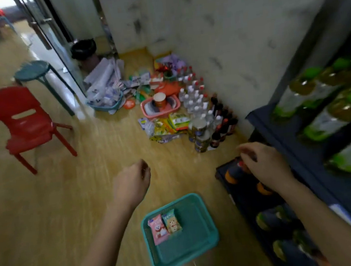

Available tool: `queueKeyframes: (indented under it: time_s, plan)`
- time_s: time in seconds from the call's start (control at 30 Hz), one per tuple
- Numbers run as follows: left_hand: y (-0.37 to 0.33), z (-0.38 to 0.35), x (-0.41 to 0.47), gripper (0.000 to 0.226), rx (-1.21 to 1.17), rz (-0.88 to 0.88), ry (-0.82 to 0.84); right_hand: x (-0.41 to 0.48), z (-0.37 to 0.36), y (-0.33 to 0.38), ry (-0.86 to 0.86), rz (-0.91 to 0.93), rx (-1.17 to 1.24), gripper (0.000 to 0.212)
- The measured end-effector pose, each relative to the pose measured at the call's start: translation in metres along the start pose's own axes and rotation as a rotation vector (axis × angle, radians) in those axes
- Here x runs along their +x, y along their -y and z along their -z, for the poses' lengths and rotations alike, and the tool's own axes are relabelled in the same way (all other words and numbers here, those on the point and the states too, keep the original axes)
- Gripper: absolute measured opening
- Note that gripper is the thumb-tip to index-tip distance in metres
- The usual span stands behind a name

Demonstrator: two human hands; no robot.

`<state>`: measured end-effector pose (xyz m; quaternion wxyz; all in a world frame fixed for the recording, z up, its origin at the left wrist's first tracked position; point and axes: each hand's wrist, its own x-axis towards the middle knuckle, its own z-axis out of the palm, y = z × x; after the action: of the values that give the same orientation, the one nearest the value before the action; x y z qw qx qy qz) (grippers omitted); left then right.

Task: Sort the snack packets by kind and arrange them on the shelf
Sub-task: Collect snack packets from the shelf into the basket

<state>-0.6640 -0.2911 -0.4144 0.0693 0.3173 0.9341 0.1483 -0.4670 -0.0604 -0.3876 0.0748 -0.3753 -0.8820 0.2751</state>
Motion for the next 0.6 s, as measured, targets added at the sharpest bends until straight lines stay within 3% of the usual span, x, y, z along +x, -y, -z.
queueKeyframes:
  time_s: [0.2, 0.33, 0.6]
  plan:
    - [-0.122, 0.161, -0.012, 0.026, -0.019, -0.267, -0.126, -0.078, 0.191, 0.040, -0.249, -0.038, -0.101, 0.025]
    - [-0.172, 0.197, -0.034, 0.022, -0.103, -0.466, -0.201, -0.149, 0.245, 0.038, -0.373, -0.138, -0.146, 0.025]
    - [-0.283, 0.200, -0.119, 0.020, -0.155, -0.960, -0.104, -0.341, 0.287, 0.014, -0.600, -0.494, -0.173, 0.025]
